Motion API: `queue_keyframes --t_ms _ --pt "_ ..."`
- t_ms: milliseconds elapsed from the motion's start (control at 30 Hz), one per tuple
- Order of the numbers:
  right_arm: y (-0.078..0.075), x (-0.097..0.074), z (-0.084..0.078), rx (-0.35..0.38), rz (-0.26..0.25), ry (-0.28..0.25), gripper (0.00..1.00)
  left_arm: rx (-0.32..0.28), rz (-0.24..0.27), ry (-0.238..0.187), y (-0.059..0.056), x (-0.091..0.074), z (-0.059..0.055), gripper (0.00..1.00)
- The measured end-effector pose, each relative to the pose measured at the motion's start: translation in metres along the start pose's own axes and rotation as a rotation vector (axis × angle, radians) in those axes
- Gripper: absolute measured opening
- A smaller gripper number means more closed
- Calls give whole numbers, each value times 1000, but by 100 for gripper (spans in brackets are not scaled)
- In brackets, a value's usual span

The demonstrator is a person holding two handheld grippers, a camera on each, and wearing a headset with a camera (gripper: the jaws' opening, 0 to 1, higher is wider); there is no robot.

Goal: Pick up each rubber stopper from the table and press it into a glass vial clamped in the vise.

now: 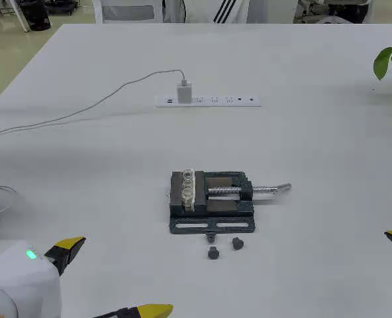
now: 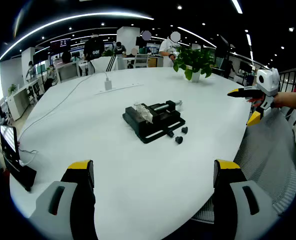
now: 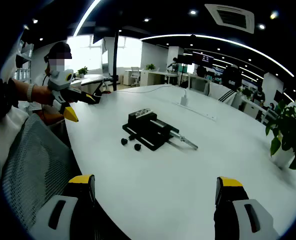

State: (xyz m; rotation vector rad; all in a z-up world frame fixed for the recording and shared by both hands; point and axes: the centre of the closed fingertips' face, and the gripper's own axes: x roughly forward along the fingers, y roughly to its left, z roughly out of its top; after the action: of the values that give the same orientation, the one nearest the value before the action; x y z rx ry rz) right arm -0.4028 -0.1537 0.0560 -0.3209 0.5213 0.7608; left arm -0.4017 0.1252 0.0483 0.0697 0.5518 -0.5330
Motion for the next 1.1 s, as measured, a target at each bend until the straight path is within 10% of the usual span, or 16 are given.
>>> queue_keyframes --t_ms 567,1100 --pt "-10 -1 14 -8 -19 -6 99 -10 -19 -21 2 12 9 99" --pt "-3 10 11 -13 14 15 99 -40 -29 5 -4 13 -7 98"
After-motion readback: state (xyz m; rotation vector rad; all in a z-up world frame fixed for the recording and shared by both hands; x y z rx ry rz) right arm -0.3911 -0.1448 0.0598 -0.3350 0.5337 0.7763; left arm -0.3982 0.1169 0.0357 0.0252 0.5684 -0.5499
